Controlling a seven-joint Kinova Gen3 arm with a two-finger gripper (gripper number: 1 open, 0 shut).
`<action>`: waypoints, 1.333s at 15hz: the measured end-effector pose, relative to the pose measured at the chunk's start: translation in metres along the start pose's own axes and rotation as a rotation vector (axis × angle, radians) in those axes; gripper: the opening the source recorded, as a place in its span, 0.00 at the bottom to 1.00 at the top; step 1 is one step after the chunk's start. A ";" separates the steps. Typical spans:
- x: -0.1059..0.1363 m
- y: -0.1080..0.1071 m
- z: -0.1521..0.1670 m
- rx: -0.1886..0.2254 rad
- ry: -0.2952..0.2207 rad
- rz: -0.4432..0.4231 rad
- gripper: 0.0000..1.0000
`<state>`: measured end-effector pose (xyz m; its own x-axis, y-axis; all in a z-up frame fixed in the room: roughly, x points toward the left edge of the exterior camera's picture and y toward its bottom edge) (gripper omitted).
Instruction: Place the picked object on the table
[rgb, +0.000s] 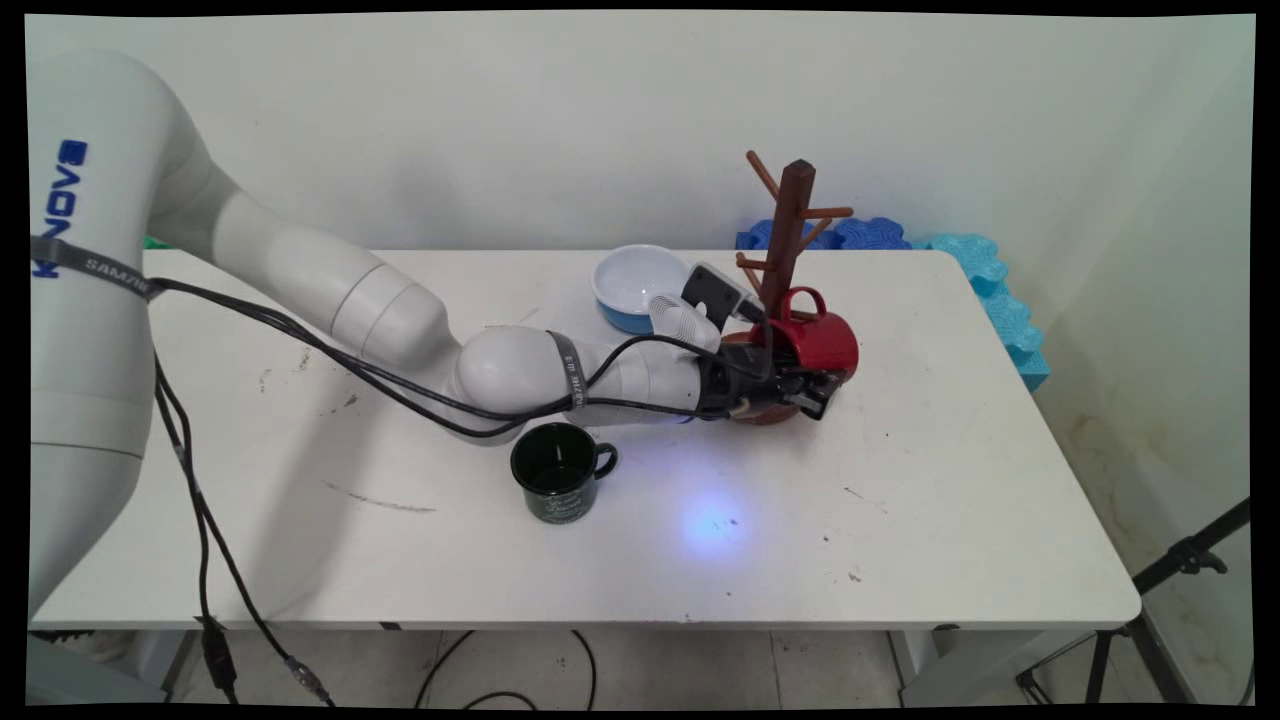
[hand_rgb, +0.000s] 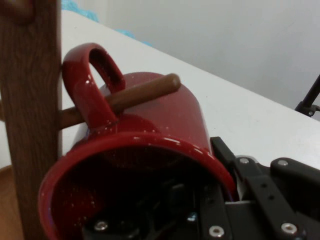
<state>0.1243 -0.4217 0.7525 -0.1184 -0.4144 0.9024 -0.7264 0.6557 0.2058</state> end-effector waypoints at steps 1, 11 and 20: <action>0.002 0.002 -0.002 0.000 0.001 -0.003 0.00; 0.017 0.031 -0.034 -0.058 0.019 -0.003 0.00; 0.020 0.047 -0.089 -0.127 -0.050 0.076 0.00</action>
<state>0.1486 -0.3430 0.8140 -0.2059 -0.3890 0.8979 -0.6226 0.7600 0.1865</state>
